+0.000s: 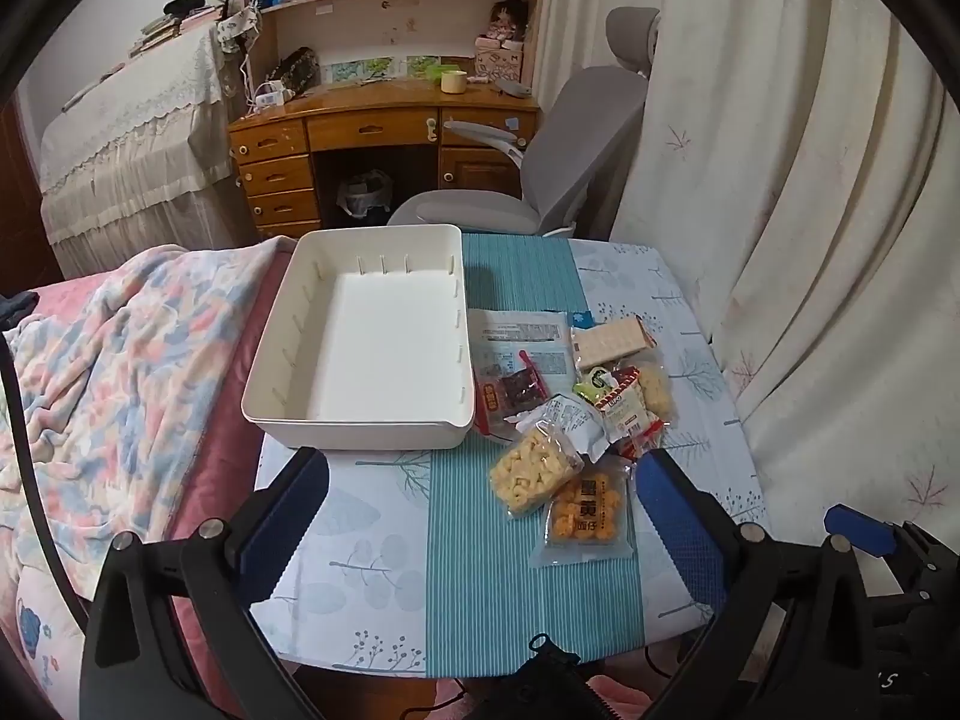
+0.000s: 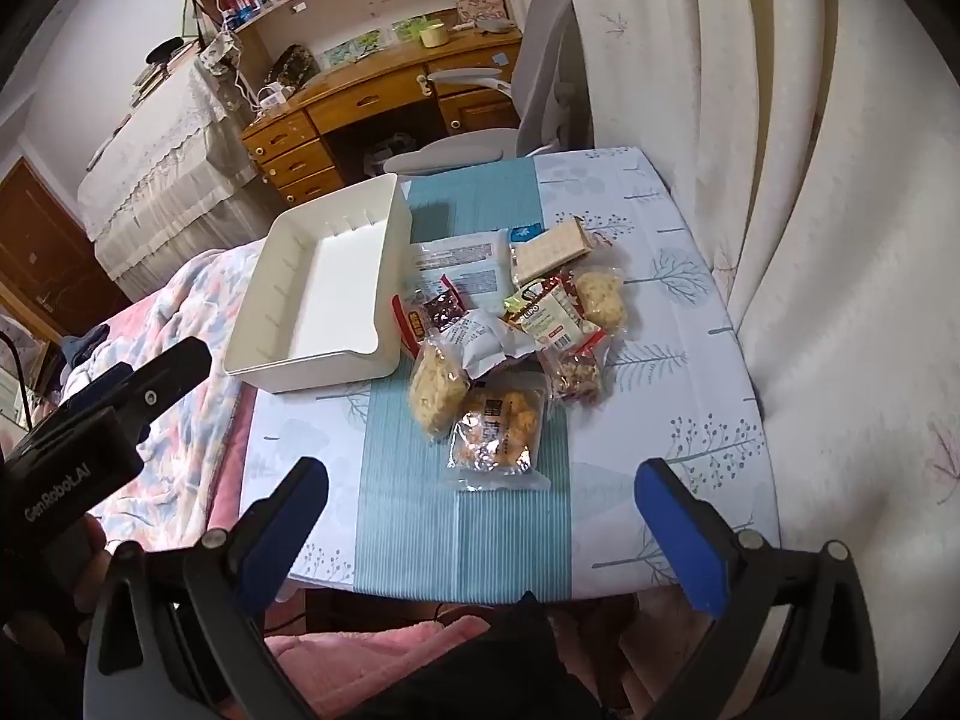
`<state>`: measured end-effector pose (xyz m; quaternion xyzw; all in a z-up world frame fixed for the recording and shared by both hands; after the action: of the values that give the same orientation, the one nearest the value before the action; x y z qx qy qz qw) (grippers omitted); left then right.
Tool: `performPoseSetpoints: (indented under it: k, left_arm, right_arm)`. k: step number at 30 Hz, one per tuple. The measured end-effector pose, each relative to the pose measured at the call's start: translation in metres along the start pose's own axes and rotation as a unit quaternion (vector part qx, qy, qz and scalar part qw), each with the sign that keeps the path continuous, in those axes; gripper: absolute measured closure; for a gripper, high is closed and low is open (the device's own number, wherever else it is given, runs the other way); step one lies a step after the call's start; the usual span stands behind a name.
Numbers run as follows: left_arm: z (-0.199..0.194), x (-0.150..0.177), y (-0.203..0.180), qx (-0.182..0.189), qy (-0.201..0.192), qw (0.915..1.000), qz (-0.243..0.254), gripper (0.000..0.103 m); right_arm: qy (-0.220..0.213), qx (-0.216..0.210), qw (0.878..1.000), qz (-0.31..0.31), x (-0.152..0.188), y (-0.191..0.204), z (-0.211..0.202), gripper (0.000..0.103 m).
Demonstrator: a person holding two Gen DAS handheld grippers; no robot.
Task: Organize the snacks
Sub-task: 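Move both tools toward the snack pile beside the white tray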
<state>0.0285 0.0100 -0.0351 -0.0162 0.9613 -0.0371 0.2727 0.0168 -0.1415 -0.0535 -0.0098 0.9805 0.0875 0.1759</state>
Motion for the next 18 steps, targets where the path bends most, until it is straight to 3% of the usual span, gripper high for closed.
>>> performPoseSetpoints:
  k: [18]
  left_arm:
    - [0.029, 0.002, 0.019, 0.054, 0.047, 0.9969, 0.032, 0.001]
  right_arm:
    - [0.015, 0.016, 0.998, 0.065, 0.015, 0.006, 0.02, 0.0]
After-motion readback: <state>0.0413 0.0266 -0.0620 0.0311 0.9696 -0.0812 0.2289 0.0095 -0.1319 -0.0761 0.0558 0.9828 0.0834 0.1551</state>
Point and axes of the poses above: each gripper's, at about its wrist camera, not at the fingertips, and z roughly the way its jaws point, y to its left, x to its underside, the point moved 3 cm from there along z, roughly the way its jaws point, and after that the axes turned 6 degrees about y, right-handed, at the moved point
